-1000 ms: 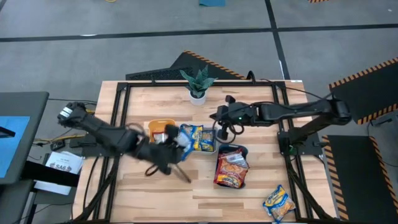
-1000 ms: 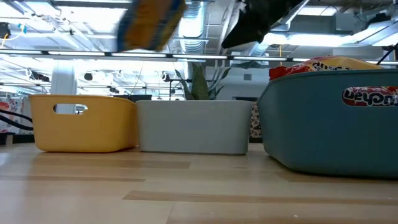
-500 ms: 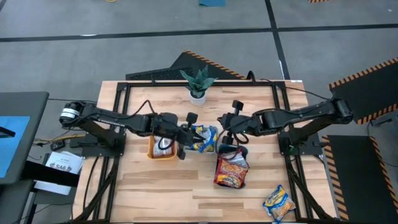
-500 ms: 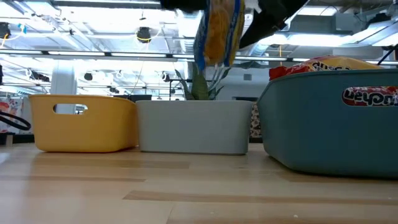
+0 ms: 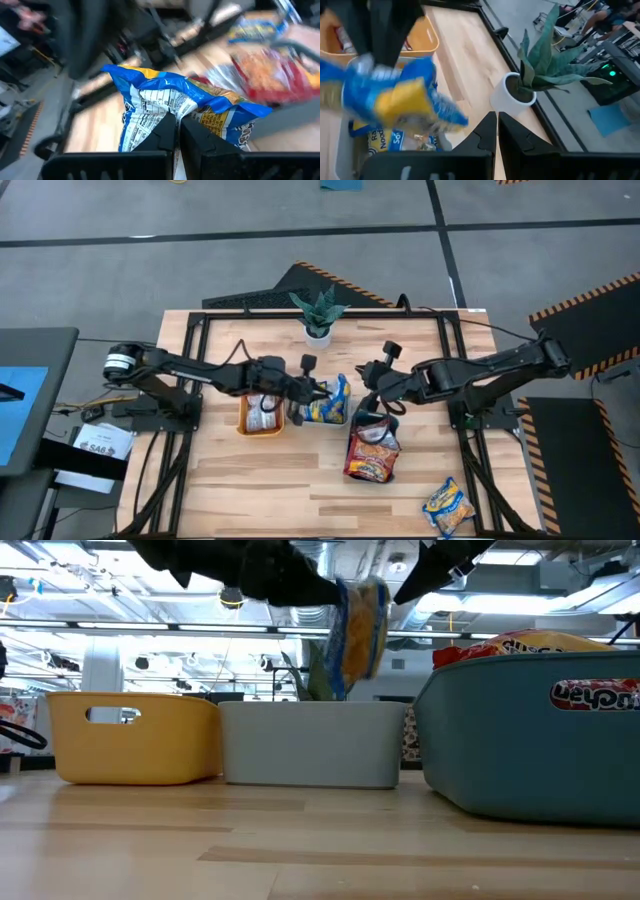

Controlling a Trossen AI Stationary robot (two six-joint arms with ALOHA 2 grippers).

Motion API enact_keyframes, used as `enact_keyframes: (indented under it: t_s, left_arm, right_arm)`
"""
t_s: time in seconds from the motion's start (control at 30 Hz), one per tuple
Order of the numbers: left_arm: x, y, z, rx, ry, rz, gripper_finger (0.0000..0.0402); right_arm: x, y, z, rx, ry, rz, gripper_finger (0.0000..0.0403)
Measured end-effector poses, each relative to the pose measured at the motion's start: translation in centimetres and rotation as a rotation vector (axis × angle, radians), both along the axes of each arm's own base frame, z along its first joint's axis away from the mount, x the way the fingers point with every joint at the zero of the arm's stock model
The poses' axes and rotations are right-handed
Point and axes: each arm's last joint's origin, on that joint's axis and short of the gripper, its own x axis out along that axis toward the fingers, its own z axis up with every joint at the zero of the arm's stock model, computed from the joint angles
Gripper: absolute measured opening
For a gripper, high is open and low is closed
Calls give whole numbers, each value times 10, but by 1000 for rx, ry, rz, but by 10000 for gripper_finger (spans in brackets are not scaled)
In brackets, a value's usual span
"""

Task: Sort Maruchan noodles
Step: Put the left blue noodle pack into the gray bin, then put the blue noodle pack into the gray bin

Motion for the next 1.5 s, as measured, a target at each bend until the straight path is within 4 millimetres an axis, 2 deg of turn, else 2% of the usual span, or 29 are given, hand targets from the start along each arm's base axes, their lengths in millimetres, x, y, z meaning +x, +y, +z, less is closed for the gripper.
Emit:
enact_keyframes:
  t_s: [0.3, 0.5, 0.6, 0.73, 0.93, 1.07, 1.13, 1.27, 1.4, 1.5]
  left_arm:
    - [24, 0, -29, 65, 91, 27, 9]
    - [30, -2, -31, 61, 129, 49, 72]
    - [28, -4, -26, 53, 163, 87, 116]
    - [25, -12, -8, 42, 203, 73, 168]
    - [5, -23, 15, 45, 332, 115, 205]
    - [-17, -23, 20, -1, 452, 196, 203]
    - [-27, -22, 23, -63, 468, 224, 200]
    - [-48, -26, 16, -138, 431, 205, 181]
    - [-72, -35, 3, -116, 284, 195, 128]
    - [-94, -37, -3, -63, 129, 298, 59]
  right_arm:
    - [-1, -1, -1, -11, 15, -20, 40]
    - [-2, -1, -3, 1, 19, -31, 40]
    - [-3, -1, -3, 7, 19, -36, 40]
    - [-3, -1, -3, 14, 17, -41, 40]
    - [-3, -1, -4, 26, 14, -50, 40]
    - [-4, -1, -4, 34, 13, -57, 40]
    - [-4, -1, -5, 54, 12, -67, 40]
    - [-7, -2, -13, 87, 67, -85, 40]
    - [-13, -1, -19, 124, 123, -125, 34]
    - [-21, 1, -24, 168, 160, -178, 22]
